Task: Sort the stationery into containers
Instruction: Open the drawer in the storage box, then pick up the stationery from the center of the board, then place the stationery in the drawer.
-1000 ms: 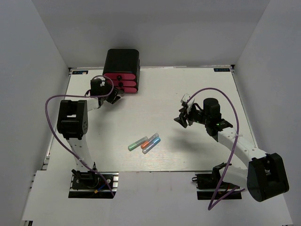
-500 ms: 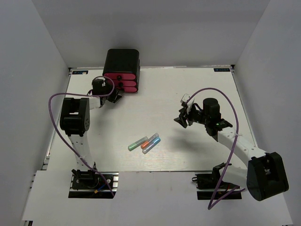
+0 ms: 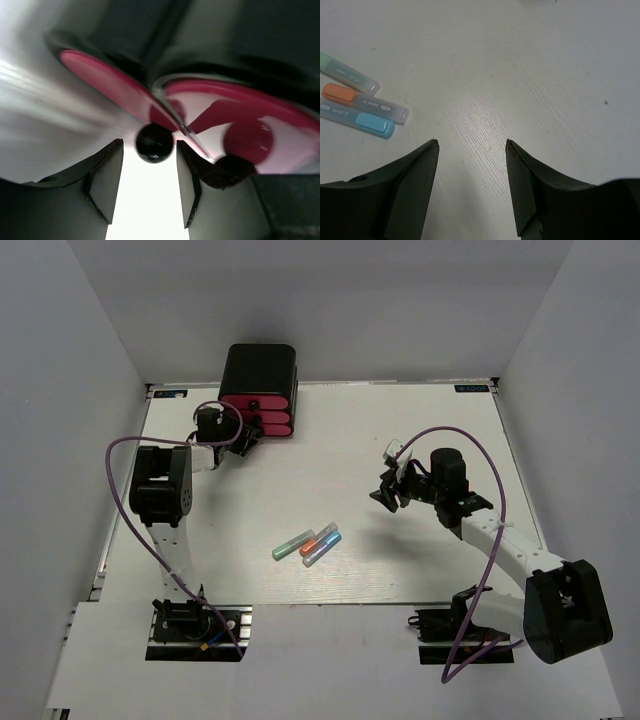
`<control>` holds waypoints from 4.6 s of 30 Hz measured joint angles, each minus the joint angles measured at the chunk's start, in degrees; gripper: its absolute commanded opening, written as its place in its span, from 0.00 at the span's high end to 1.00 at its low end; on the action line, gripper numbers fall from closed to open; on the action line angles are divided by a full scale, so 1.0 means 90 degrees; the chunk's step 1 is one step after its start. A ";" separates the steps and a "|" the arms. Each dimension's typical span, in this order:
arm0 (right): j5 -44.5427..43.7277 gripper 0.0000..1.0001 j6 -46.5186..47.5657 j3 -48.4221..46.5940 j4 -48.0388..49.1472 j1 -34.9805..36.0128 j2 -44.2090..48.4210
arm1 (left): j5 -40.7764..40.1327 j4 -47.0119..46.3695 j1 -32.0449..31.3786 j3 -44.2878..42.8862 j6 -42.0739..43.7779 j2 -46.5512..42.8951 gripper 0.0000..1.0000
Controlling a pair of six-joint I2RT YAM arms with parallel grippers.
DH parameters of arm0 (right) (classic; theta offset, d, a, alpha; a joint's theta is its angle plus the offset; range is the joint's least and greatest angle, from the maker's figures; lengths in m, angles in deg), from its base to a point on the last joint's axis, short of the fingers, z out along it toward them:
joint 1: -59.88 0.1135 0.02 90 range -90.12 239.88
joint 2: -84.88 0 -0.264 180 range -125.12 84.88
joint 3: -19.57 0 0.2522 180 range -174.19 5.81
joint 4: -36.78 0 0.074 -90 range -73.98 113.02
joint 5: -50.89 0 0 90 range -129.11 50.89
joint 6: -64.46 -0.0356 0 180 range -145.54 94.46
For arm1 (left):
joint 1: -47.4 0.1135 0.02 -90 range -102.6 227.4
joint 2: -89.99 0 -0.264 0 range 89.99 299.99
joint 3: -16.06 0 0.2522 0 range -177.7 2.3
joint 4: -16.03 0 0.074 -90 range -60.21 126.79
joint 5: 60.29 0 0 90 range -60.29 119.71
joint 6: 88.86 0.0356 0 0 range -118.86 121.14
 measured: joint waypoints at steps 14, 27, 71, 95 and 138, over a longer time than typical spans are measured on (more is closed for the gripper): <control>0.0000 0.38 0.0002 0.0000 -0.0005 -0.0002 0.0000 | 0.0002 -0.0058 -0.0027 -0.0104 -0.0102 0.0124 0.68; 0.0051 0.35 0.0061 0.0000 0.0000 -0.0002 -0.0024 | 0.0087 -0.0899 -0.0027 0.1717 -0.0053 -0.0838 0.69; 0.1396 0.50 0.6424 -0.2191 -0.4114 0.2582 -0.3230 | -0.0559 0.4954 0.0019 0.4512 0.2271 -0.9406 0.50; 0.0736 0.54 0.6356 -0.2601 -0.4024 0.2754 -0.3898 | -0.0202 0.5331 0.0015 0.4512 0.2557 -1.0117 0.40; -0.1443 1.00 0.2052 -0.8852 -0.1353 0.2603 -0.7383 | 0.1256 0.4112 -0.0029 0.4694 0.3427 -0.9602 0.39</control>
